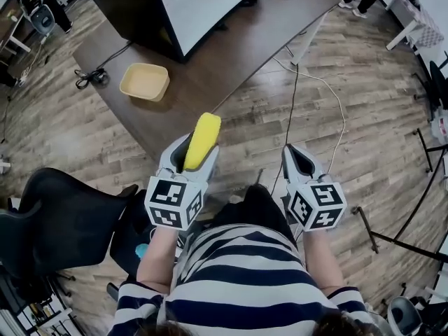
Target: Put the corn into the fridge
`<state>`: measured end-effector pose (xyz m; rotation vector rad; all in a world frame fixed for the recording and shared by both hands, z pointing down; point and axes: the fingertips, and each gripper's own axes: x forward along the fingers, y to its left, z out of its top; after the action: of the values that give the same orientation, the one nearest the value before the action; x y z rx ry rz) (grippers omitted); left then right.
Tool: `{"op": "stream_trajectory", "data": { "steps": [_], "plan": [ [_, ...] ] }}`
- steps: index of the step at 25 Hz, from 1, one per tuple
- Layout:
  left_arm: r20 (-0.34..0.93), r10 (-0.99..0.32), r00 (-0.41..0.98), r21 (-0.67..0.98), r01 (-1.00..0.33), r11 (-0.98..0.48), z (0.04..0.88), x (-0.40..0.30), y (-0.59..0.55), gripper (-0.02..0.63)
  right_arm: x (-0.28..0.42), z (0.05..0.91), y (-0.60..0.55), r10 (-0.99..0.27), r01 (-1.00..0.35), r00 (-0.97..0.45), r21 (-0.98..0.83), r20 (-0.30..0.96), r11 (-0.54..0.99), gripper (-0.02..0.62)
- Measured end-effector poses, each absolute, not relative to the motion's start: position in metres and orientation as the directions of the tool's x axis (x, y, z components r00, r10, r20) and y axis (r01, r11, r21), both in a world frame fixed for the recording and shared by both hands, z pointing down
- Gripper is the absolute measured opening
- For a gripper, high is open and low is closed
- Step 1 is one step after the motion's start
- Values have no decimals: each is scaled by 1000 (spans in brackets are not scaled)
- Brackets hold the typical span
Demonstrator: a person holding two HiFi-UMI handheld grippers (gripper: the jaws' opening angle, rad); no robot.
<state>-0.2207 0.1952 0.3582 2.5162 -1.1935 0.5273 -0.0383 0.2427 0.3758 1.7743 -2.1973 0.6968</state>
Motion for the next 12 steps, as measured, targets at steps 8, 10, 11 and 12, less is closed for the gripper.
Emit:
{"op": "stream_trajectory", "data": {
  "steps": [8, 10, 11, 12],
  "plan": [
    [431, -702, 567, 107, -805, -584, 359, -180, 152, 0, -1, 381, 201, -847, -963, -252, -206, 467, 173, -3],
    [433, -701, 567, 108, -805, -584, 359, -166, 139, 0, 11, 382, 187, -844, -962, -257, -211, 471, 175, -3],
    [435, -701, 566, 109, -805, -582, 359, -160, 133, 0, 16, 382, 180, -843, -961, -261, -212, 471, 180, -3],
    [436, -701, 564, 112, -807, -580, 359, -154, 126, 0, 21, 382, 172, -841, -959, -268, -213, 470, 186, -3]
  ]
}}
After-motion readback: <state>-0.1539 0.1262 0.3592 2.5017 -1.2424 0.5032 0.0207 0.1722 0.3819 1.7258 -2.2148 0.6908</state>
